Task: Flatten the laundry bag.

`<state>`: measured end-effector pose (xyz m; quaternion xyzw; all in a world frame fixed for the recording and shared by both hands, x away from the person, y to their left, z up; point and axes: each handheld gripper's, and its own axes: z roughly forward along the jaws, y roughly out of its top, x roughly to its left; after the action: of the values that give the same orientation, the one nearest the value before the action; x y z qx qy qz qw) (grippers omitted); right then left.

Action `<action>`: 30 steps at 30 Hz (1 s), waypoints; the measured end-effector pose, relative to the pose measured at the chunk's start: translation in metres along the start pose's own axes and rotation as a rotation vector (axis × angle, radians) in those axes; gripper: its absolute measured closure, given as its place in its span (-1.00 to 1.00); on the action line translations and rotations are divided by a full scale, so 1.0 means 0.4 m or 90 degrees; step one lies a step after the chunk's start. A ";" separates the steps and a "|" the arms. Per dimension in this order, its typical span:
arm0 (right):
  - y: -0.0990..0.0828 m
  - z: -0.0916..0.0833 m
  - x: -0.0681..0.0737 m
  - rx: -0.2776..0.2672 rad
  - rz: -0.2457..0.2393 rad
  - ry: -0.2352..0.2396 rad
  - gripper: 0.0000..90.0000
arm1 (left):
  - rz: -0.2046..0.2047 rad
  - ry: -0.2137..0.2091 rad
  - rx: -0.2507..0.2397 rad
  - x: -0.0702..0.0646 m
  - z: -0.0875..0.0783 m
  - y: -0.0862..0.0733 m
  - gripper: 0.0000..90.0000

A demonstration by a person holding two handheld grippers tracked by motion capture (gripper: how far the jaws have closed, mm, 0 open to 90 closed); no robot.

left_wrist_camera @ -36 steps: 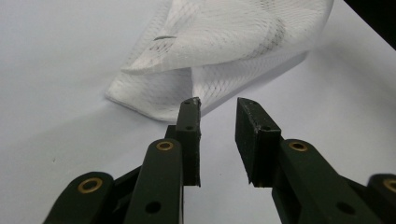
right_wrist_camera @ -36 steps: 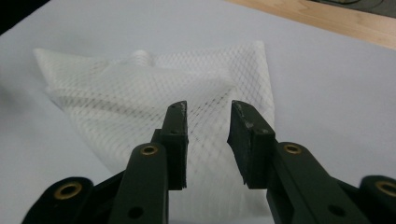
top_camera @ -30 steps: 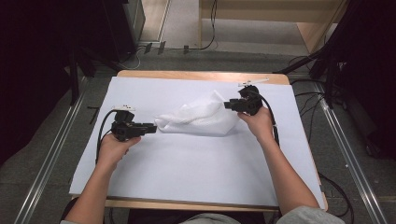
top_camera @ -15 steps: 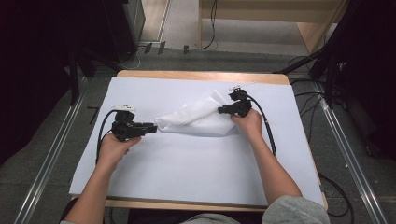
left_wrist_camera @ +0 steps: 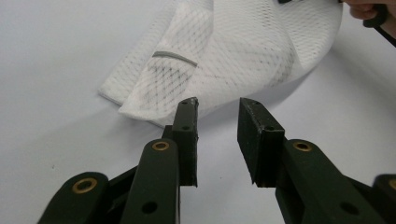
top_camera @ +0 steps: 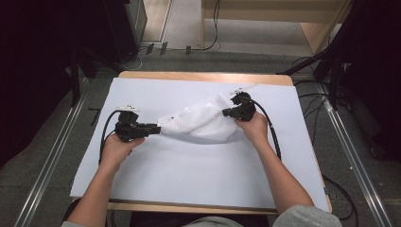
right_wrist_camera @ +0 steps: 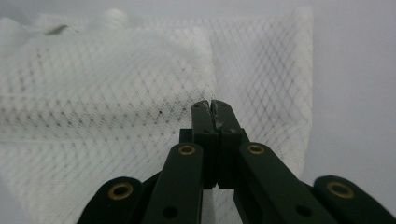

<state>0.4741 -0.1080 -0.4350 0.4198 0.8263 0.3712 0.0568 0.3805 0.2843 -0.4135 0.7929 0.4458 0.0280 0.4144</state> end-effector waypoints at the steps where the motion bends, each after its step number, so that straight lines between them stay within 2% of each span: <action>1: -0.003 -0.023 0.011 -0.019 -0.009 0.007 1.00 | -0.002 -0.003 -0.003 0.002 -0.001 0.002 0.54; 6: -0.032 -0.080 0.039 -0.066 -0.027 0.019 1.00 | 0.000 -0.004 -0.006 -0.001 -0.002 0.007 0.54; 9: -0.052 -0.103 0.048 -0.077 -0.034 0.026 1.00 | -0.003 -0.002 -0.006 -0.001 -0.001 0.011 0.54; 13: -0.067 -0.117 0.054 -0.072 -0.037 0.029 1.00 | -0.002 -0.006 -0.008 -0.005 -0.001 0.015 0.54; 16: -0.089 -0.142 0.072 -0.078 -0.047 0.033 1.00 | 0.002 -0.013 -0.009 -0.008 0.002 0.020 0.54; 30: -0.158 -0.163 0.103 -0.059 -0.050 0.041 1.00 | 0.009 -0.021 -0.012 -0.024 0.014 0.038 0.53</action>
<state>0.3801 -0.1382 -0.4211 0.3720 0.8255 0.4195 0.0642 0.3876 0.2698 -0.4036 0.7927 0.4329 0.0220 0.4286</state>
